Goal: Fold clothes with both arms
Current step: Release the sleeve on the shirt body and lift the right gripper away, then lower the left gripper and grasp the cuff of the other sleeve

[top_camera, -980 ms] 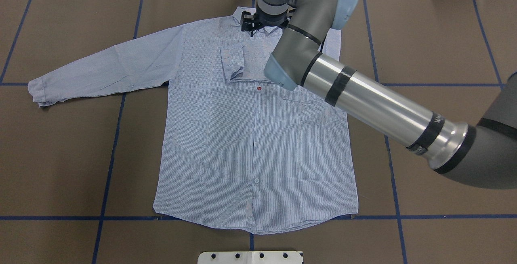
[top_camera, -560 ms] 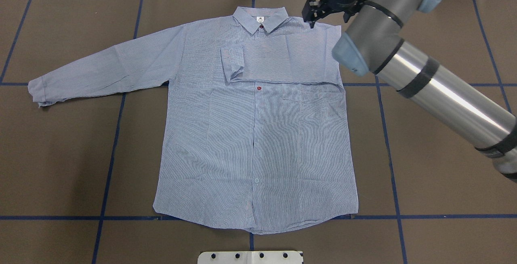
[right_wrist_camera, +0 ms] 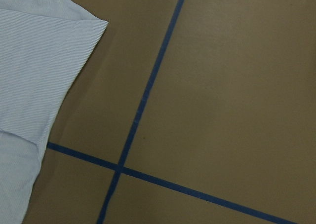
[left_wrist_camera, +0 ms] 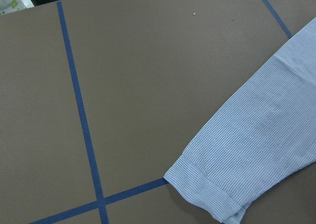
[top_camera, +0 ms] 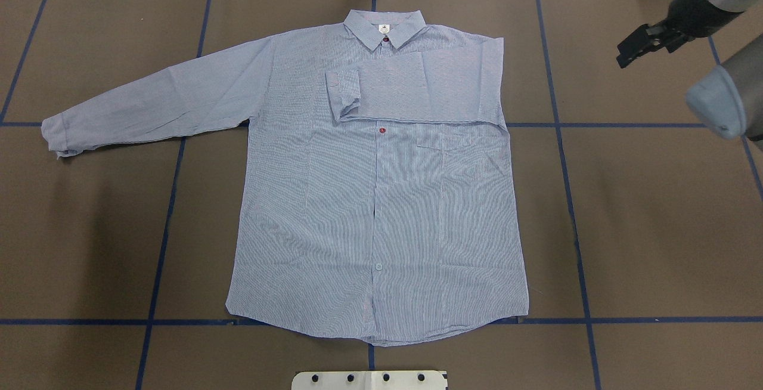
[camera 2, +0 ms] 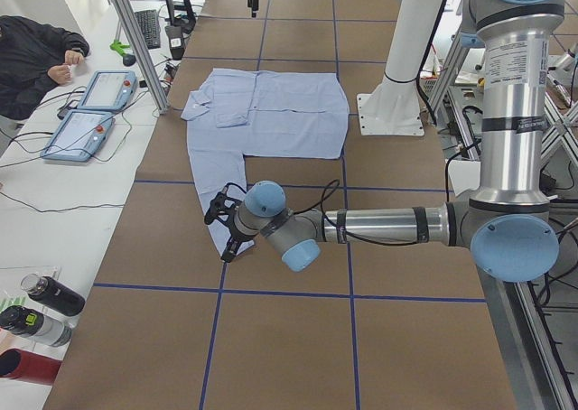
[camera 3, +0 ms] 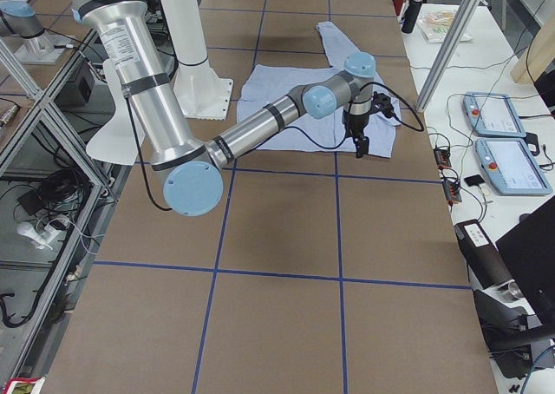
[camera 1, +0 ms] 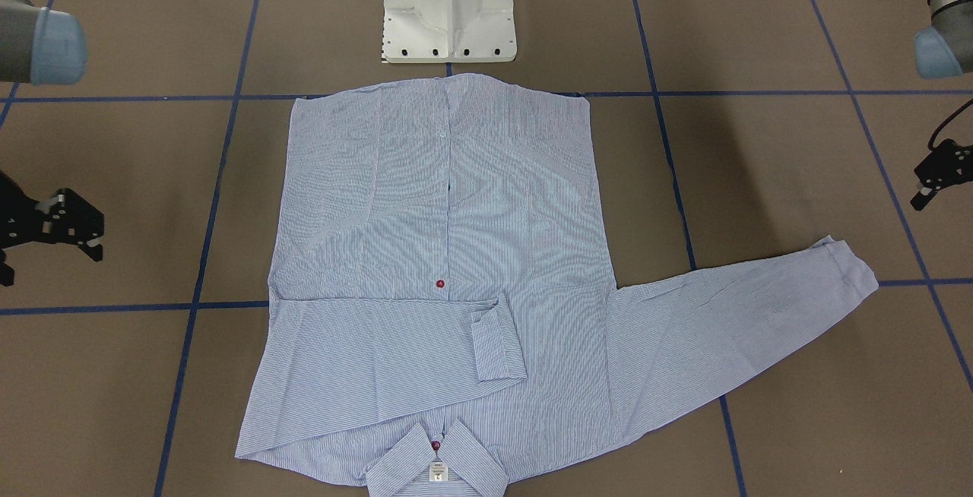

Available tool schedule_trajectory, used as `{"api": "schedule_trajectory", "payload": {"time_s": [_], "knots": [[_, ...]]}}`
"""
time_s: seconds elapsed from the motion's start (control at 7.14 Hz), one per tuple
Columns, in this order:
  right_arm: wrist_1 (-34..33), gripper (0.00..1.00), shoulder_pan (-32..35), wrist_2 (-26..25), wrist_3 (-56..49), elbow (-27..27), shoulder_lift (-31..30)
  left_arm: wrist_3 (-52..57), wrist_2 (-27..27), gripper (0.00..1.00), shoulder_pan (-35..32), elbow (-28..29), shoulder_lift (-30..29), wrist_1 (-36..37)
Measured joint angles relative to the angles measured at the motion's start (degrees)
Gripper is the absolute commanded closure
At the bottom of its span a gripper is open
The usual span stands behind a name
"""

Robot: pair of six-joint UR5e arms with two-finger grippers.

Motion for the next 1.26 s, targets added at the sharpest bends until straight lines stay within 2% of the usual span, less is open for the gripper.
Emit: {"api": "schedule_trajectory", "payload": {"time_s": [0.28,0.7,1.12,1.26], "knots": [[1.0,0.00,2.4,1.3,-2.6,1.7,-3.9,-10.9,3.0,0.00,4.1,5.0,-0.1,-8.1],[1.2,0.00,2.7,1.5,-3.0,1.9,-4.6,-21.0,7.3,0.03,10.0,7.0,-1.2,-11.4],[1.2,0.00,2.7,1.5,-3.0,1.8,-4.7,-26.3,11.0,0.32,15.2,7.3,-2.7,-11.5],[1.2,0.00,2.7,1.5,-3.0,1.8,-4.7,-26.6,11.2,0.32,15.5,7.6,-3.0,-11.4]]}}
